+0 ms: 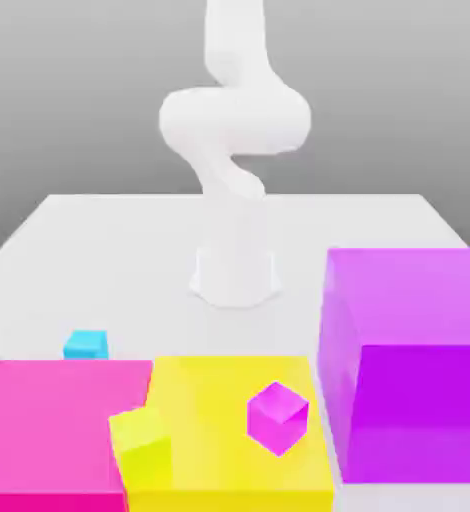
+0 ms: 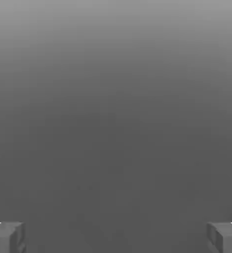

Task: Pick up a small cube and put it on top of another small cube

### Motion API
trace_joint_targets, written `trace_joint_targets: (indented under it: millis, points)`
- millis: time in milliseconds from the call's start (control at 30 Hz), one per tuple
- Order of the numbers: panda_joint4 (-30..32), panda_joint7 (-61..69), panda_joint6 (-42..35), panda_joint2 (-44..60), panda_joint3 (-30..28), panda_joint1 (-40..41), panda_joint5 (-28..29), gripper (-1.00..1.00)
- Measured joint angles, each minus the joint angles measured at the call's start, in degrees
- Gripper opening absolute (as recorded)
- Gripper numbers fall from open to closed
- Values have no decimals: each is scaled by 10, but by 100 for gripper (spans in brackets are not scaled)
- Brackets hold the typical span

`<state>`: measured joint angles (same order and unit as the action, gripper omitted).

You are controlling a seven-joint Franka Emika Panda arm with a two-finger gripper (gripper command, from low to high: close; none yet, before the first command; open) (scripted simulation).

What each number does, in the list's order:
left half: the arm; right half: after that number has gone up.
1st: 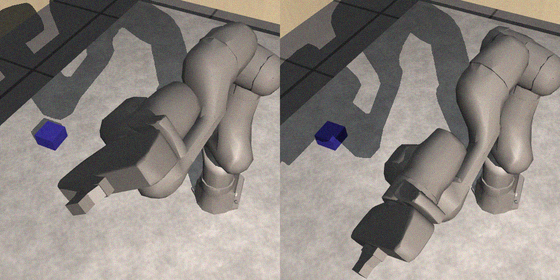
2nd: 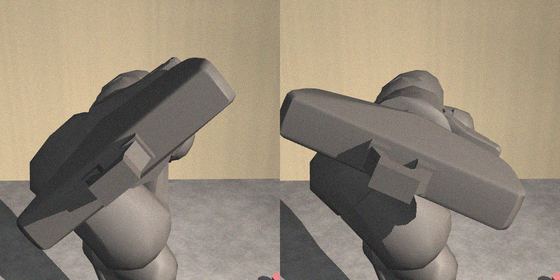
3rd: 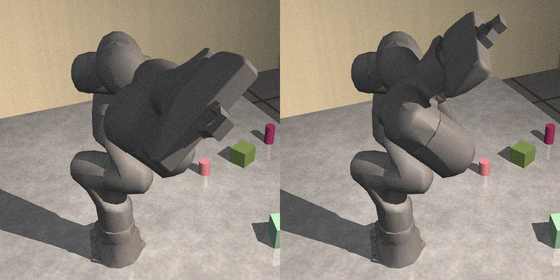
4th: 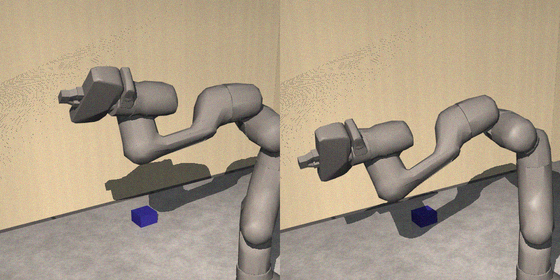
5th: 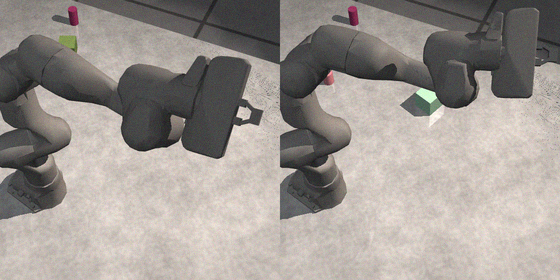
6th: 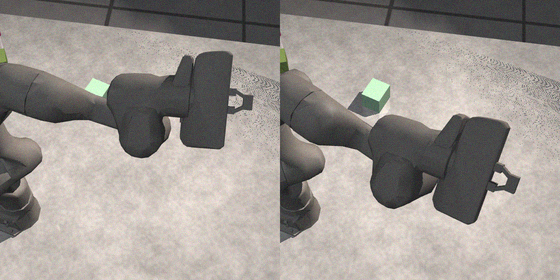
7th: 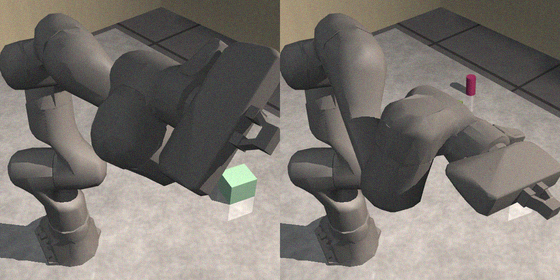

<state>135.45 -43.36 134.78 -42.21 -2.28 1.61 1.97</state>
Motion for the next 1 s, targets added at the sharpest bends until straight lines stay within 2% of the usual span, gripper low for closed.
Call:
trace_joint_targets:
  millis: [467,567,600,633,733,767,833,867,1000]
  points:
    - [243,199,206,253,-201,119,95,0]
    - [302,278,267,333,-262,139,83,0]
    - [314,327,296,373,-271,140,41,0]
    - [318,371,319,405,-262,147,-8,0]
    - [311,479,372,479,-150,230,-149,0]
    - [307,506,389,500,-109,263,-184,0]
    - [298,533,423,542,-31,332,-219,0]
    - [295,539,436,557,-7,356,-225,-100]
    - [295,538,435,556,-7,356,-225,-100]
